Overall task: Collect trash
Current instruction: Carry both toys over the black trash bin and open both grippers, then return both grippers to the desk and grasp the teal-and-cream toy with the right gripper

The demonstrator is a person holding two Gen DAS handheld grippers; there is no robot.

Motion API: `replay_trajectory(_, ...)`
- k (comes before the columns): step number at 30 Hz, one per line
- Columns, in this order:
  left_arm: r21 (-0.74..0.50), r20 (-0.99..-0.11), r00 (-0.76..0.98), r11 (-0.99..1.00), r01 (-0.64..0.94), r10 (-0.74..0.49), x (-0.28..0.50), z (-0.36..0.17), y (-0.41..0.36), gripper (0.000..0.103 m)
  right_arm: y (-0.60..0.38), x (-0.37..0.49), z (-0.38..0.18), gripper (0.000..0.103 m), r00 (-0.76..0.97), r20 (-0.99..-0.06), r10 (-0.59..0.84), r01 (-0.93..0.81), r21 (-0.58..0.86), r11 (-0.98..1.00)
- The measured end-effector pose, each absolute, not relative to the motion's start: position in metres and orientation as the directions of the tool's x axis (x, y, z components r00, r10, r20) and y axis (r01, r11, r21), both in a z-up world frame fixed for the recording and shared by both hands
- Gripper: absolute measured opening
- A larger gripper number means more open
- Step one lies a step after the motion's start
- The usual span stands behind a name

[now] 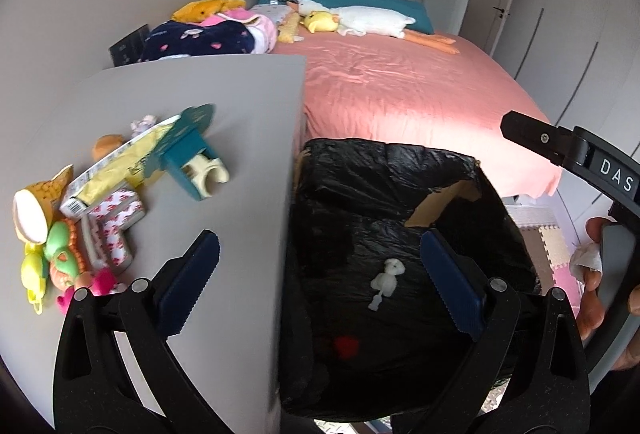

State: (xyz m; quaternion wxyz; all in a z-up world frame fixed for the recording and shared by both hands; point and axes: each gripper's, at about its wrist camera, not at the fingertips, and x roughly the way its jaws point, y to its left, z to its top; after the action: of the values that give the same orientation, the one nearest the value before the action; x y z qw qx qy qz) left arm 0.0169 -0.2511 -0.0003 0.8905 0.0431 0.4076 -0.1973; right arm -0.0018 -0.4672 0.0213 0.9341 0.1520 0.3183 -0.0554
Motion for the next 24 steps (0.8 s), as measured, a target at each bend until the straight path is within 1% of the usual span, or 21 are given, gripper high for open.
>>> replay_trajectory(8,-0.082,-0.742,0.617,0.949,0.305,-0.262,0.021,0.0,-0.22,0.097,-0.442,0.009,0.018,0.087,0.782,-0.623,0.033,0.147,0.236,0.961)
replay_trajectory(24,-0.068,-0.753,0.643,0.989,0.134,-0.139,0.018,-0.012,-0.147,0.097,-0.374,0.039,-0.005,0.087,0.728,-0.658,0.192,-0.035,0.244,0.969)
